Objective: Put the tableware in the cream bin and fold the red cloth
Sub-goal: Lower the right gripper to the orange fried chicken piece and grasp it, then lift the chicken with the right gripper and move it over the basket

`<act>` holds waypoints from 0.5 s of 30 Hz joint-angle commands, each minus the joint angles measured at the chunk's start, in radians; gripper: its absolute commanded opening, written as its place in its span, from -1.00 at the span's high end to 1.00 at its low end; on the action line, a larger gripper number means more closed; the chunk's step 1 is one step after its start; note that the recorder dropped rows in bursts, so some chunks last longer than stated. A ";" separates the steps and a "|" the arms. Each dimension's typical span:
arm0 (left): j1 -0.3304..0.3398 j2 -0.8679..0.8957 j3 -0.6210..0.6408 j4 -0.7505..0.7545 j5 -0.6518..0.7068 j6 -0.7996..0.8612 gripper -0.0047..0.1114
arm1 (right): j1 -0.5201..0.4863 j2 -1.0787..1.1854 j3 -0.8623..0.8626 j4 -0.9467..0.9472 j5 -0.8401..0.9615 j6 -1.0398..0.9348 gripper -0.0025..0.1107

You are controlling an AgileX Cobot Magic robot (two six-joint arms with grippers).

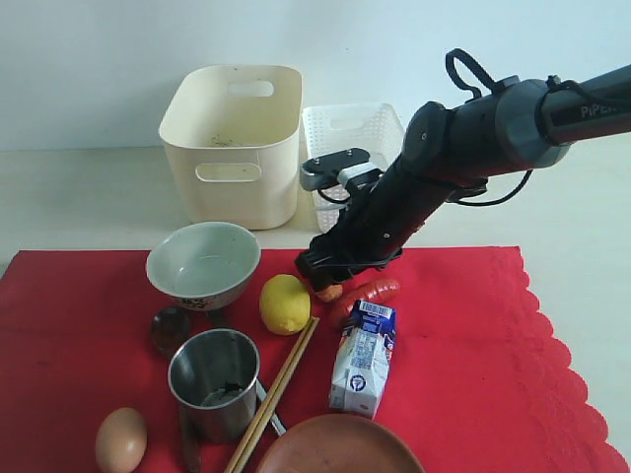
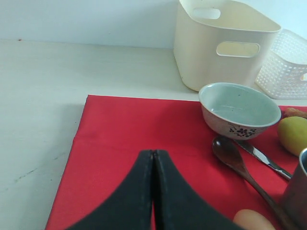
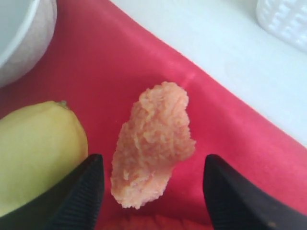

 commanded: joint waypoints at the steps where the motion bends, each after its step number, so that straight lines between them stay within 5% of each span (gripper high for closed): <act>1: 0.003 -0.005 0.002 -0.002 -0.011 -0.006 0.92 | 0.002 -0.003 -0.011 0.021 -0.010 0.014 -0.07; 15: 0.003 -0.005 0.002 -0.002 -0.011 -0.006 0.92 | 0.002 0.016 -0.011 0.065 -0.010 0.063 -0.07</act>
